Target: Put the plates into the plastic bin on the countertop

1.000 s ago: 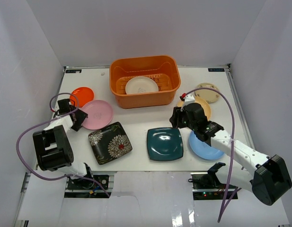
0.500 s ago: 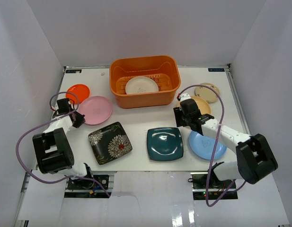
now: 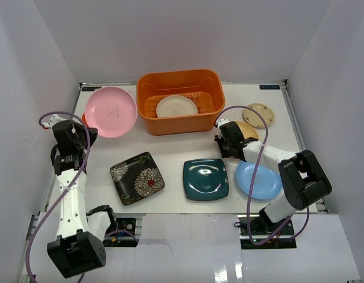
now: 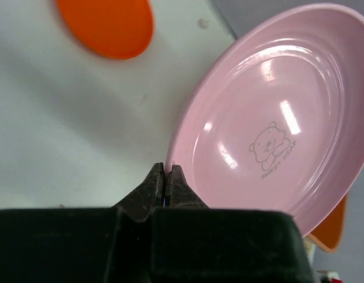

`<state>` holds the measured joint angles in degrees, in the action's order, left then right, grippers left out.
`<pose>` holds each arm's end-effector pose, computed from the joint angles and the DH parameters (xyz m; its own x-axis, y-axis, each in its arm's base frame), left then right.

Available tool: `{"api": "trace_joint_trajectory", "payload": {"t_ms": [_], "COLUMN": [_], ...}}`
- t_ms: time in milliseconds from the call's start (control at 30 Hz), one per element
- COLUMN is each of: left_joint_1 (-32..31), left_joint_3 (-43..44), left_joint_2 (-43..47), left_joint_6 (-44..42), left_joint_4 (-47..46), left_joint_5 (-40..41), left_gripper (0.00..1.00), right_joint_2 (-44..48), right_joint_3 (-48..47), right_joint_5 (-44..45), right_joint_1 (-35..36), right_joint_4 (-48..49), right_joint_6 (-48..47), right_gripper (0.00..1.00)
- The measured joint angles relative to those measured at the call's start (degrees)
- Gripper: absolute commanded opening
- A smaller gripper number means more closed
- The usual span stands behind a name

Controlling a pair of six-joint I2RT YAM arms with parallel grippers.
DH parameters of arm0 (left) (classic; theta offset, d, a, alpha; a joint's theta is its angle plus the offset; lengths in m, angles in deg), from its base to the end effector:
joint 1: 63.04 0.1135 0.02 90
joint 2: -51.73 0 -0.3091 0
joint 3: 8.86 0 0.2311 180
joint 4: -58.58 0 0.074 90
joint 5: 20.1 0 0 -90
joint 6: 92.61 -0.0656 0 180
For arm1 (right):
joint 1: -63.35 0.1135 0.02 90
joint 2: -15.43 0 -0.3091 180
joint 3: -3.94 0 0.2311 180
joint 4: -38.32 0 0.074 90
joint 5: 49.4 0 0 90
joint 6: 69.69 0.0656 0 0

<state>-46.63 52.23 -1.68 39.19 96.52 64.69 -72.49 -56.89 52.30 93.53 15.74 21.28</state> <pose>0.1793 0.0466 0.3224 -0.2230 -0.7576 -0.6134 -0.4758 0.6338 -0.6098 0.2695 0.1413 0.2118 -0.6653 -0.3677 -0.6497 -0.3676 0.9188 -0.1436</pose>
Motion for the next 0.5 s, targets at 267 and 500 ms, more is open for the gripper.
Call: {"api": "trace_joint_trajectory", "payload": {"t_ms": [267, 500], "left_joint_1": [-4.2, -19.3], "left_joint_3": [15.5, 32.0], "left_joint_2": [-3.1, -21.4], "left_joint_6": [3.2, 1.6], "left_joint_4": [-2.4, -3.3], "left_joint_5": [-7.2, -5.2], "left_gripper": [0.00, 0.00], "right_joint_2": [-0.3, 1.4], "right_joint_3": [-0.8, -1.0], "right_joint_5": [0.3, 1.5], "right_joint_1": [-0.1, -0.1], "right_joint_4": [1.5, 0.6], "right_joint_6": [-1.9, -2.5], "right_gripper": [0.08, 0.08]}}
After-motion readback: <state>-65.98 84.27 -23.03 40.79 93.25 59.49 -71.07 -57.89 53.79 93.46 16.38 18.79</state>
